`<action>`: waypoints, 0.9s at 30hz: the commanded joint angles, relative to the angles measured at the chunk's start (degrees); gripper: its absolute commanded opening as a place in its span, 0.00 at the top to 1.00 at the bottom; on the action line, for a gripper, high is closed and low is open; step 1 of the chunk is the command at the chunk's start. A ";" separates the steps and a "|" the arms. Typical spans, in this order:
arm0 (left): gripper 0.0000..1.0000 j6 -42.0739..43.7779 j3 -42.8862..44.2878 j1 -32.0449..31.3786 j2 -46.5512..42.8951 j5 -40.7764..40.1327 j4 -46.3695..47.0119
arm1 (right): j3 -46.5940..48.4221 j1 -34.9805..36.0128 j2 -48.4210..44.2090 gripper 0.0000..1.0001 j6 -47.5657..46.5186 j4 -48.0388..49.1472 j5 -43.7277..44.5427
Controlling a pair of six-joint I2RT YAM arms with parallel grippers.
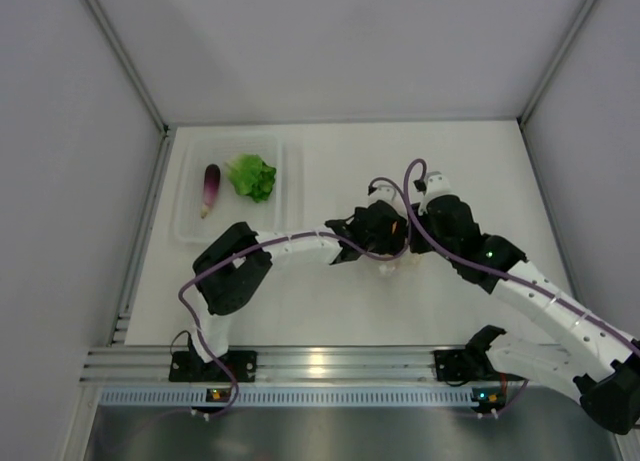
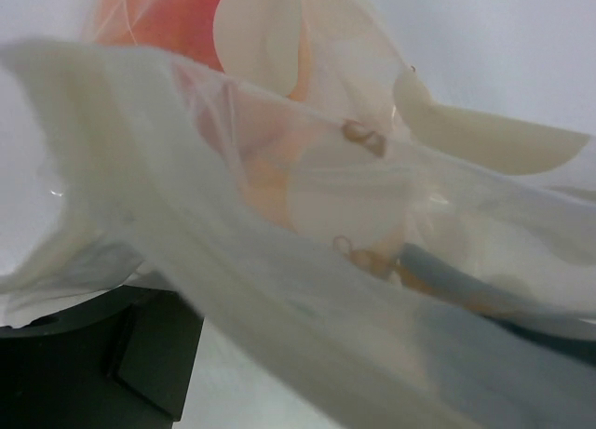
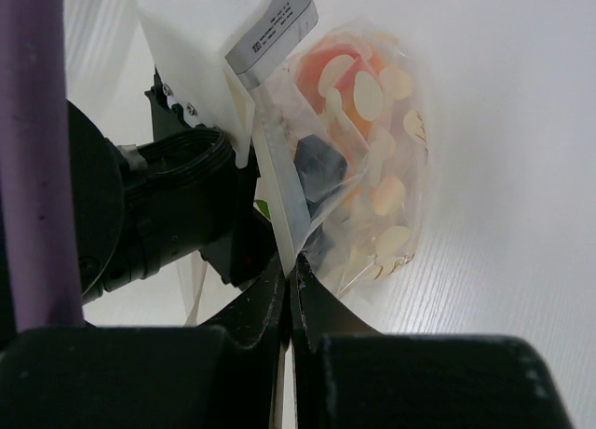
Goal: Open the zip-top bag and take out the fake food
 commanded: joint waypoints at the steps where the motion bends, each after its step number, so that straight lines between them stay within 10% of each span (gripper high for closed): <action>1: 0.14 -0.03 2.17 0.17 4.16 0.51 -0.87 | 1.46 0.65 -1.20 1.00 -0.62 1.49 -1.71; 21: 0.16 0.24 3.40 0.17 7.59 1.57 -1.14 | 1.63 0.65 -0.05 1.00 -0.27 1.57 -1.36; 24: 0.24 0.41 3.75 0.17 7.85 1.30 -1.14 | 1.37 0.57 0.04 1.00 -0.44 1.66 -1.18; 27: 0.54 0.32 3.84 0.26 7.86 1.39 -1.14 | 1.19 0.57 -0.05 1.00 -0.44 1.66 -0.74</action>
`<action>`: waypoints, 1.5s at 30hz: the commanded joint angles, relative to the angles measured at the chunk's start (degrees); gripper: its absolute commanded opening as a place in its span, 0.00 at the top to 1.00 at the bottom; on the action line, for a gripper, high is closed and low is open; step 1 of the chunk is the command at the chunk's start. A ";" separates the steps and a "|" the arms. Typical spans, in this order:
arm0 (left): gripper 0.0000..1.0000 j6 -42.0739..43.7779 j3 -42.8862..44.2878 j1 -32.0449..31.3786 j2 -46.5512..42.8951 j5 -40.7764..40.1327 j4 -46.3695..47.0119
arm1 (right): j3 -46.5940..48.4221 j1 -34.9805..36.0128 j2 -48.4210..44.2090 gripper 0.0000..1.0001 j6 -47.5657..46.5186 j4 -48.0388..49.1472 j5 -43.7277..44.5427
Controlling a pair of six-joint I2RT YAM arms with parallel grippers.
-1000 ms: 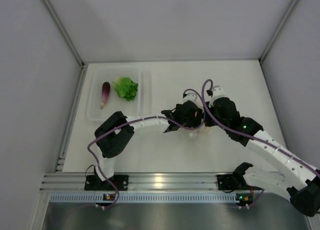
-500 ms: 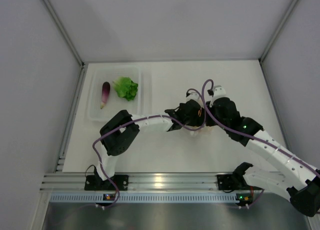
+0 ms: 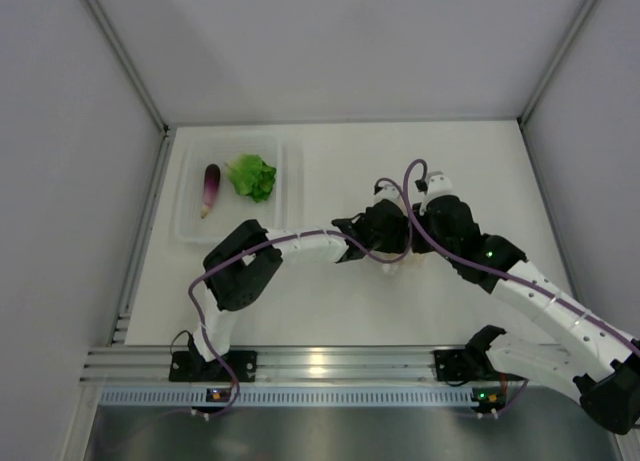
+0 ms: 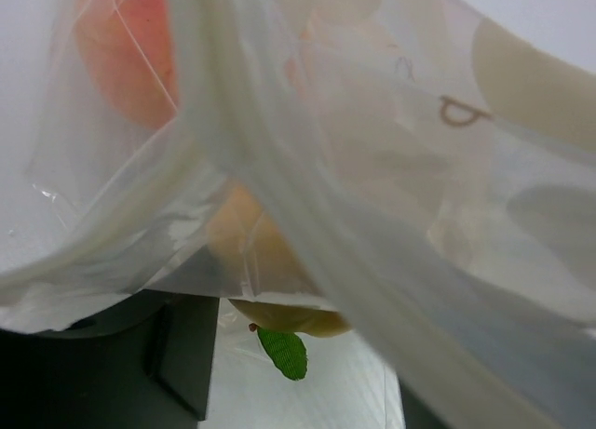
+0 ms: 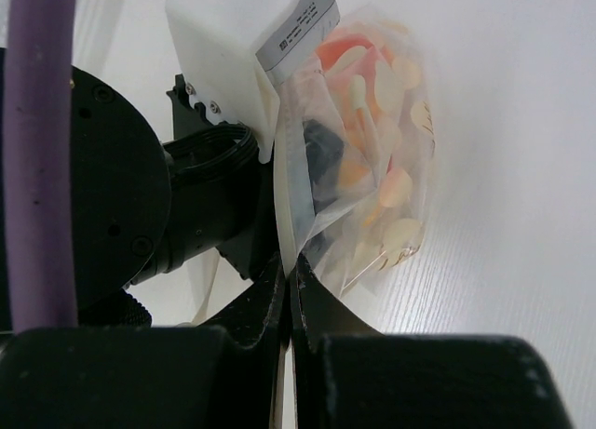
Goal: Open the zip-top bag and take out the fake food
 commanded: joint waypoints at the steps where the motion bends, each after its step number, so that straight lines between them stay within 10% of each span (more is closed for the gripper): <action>1: 0.70 0.43 0.30 0.17 3.24 -0.60 -3.45 | 1.19 0.68 -0.18 1.00 -0.40 2.12 -2.25; 5: 1.00 -0.71 -1.72 0.08 1.05 0.72 -1.88 | 1.54 0.76 -0.54 1.00 -1.01 1.59 -0.14; 25: 1.00 8.32 -20.26 -5.63 -13.01 3.35 18.76 | 4.35 -0.11 4.82 1.00 -1.45 4.14 7.95; 45: 1.00 23.45 -36.35 -6.42 -27.34 16.90 38.30 | 3.30 -0.03 8.61 1.00 -5.32 3.26 -6.28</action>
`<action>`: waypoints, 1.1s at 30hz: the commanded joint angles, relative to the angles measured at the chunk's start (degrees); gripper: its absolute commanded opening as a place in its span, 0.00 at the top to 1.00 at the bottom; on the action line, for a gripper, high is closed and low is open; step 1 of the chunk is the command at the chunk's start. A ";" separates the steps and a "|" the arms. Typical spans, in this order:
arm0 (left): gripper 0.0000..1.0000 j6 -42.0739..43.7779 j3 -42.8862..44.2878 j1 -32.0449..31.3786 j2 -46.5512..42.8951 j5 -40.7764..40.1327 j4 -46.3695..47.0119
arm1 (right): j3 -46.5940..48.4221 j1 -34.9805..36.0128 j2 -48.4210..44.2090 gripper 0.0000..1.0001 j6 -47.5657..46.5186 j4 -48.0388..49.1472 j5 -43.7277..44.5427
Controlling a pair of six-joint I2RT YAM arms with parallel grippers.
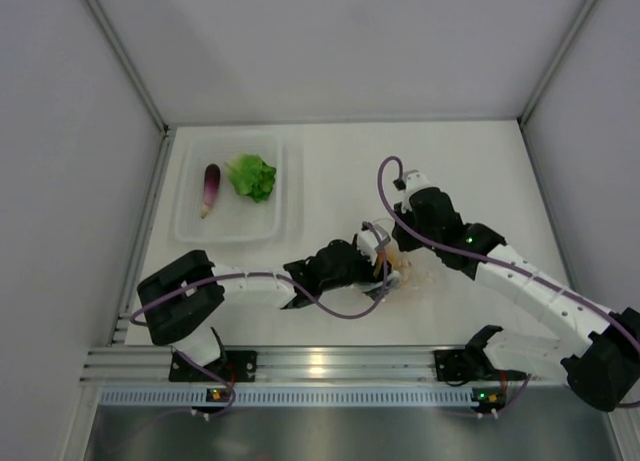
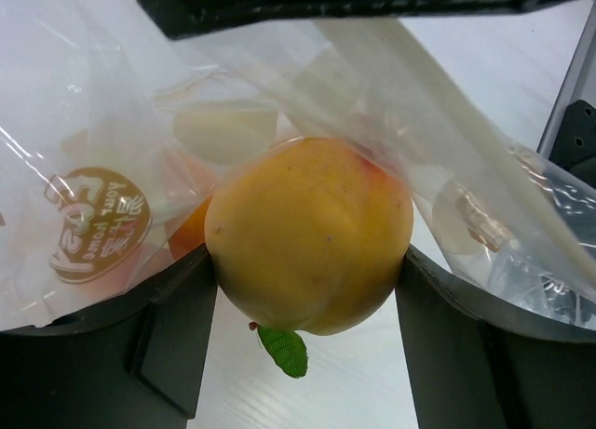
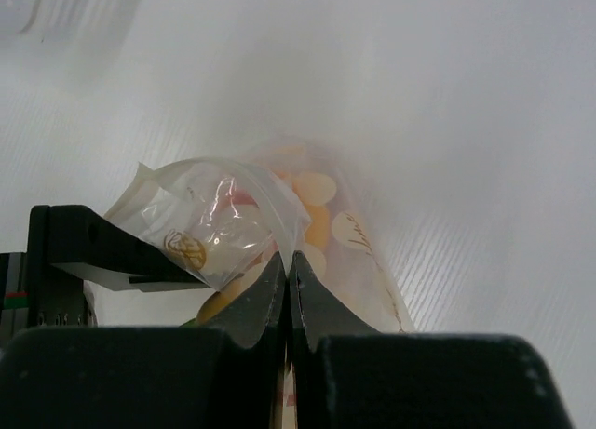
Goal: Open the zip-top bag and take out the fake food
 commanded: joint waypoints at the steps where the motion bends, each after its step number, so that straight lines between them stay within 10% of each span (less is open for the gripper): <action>1: 1.00 6.06 -0.75 -0.85 -4.33 2.58 7.15 | 0.15 -0.05 -0.38 1.00 -2.72 1.56 -2.13; 15: 1.00 0.72 3.99 -0.85 -3.45 -23.08 0.30 | -2.48 7.06 -10.04 1.00 -2.81 0.85 3.65; 33: 1.00 -19.15 10.42 0.38 -8.28 -17.47 -20.44 | -7.41 15.68 -9.79 1.00 0.18 5.43 27.46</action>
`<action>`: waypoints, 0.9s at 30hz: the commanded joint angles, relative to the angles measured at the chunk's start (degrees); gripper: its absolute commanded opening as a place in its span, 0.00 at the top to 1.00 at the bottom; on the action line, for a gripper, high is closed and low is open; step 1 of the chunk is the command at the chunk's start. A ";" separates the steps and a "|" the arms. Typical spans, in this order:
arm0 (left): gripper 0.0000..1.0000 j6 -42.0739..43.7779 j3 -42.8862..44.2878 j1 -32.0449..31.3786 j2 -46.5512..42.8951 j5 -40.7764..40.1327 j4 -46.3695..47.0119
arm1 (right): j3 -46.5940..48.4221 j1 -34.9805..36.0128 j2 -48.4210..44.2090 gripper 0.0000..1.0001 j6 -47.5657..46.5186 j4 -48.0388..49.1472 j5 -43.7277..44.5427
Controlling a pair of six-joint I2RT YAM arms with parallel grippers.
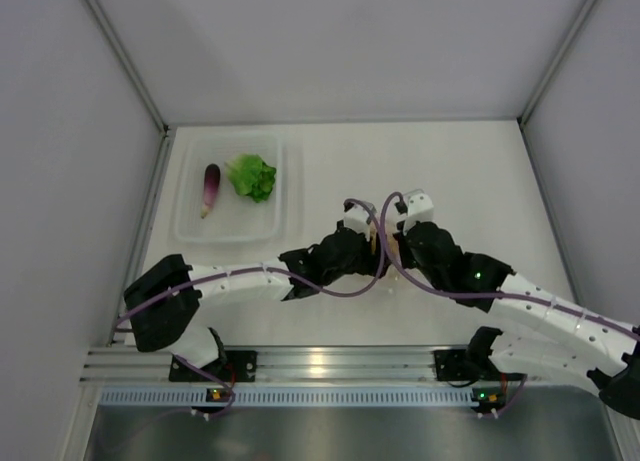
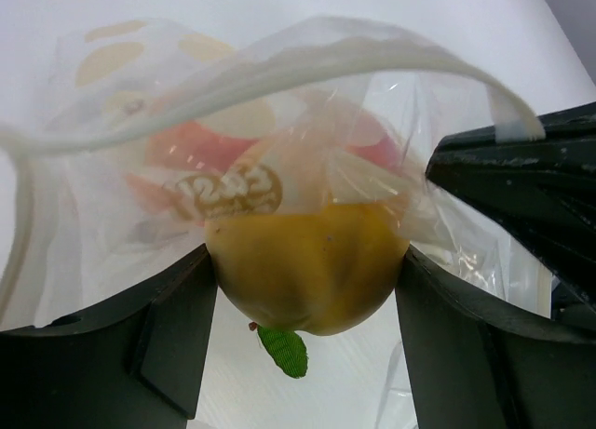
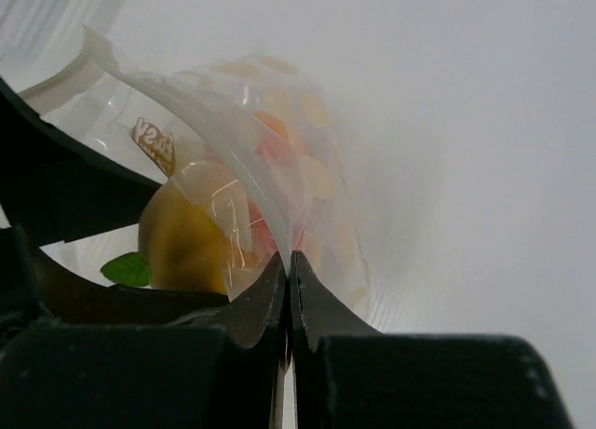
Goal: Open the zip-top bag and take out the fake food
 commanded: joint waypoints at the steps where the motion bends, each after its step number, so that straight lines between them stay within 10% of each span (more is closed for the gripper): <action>1: 1.00 -7.85 1.89 2.08 -3.95 1.53 -4.05 | -0.02 1.63 0.99 1.00 0.83 2.30 8.77; 27: 1.00 -31.67 -6.72 6.49 -9.50 -0.57 -3.97 | -6.52 13.93 6.09 1.00 5.32 16.00 15.10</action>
